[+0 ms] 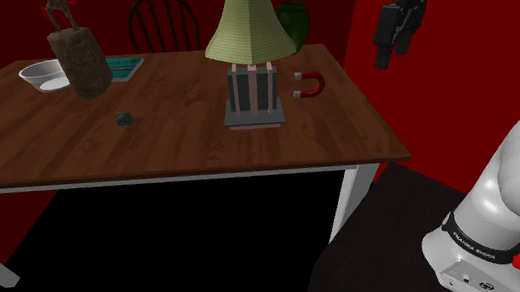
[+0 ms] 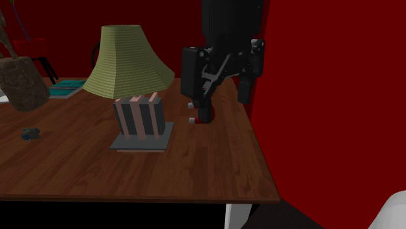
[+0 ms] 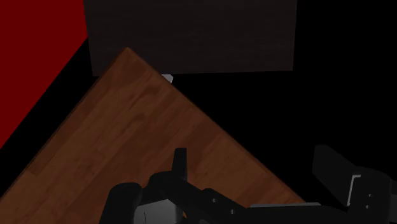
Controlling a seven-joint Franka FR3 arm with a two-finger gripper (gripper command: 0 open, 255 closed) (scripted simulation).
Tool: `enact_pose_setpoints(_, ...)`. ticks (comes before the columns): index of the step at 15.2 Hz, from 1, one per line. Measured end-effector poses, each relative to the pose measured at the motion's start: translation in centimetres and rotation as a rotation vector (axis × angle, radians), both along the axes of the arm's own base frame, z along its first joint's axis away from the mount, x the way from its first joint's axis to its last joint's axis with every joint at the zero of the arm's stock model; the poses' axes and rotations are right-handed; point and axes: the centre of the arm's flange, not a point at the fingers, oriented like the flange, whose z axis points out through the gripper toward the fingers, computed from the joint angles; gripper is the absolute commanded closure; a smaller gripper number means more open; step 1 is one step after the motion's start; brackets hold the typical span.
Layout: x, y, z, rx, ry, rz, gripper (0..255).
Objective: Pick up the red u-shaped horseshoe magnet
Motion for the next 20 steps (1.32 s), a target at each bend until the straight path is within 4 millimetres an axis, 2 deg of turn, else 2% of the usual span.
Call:
enact_pose_setpoints(2, 0.1, -0.5, -0.3, 0.0, -0.001, 0.01, 0)
enact_pose_setpoints(7, 3.0, -5.2, -2.9, 0.001, -0.005, 0.114, 0)
enact_pose_setpoints(14, 8.7, -11.4, -6.6, 0.0, -0.015, 0.278, 0)
enact_pose_setpoints(20, 14.1, -15.9, -9.8, 0.001, -0.023, 0.42, 0)
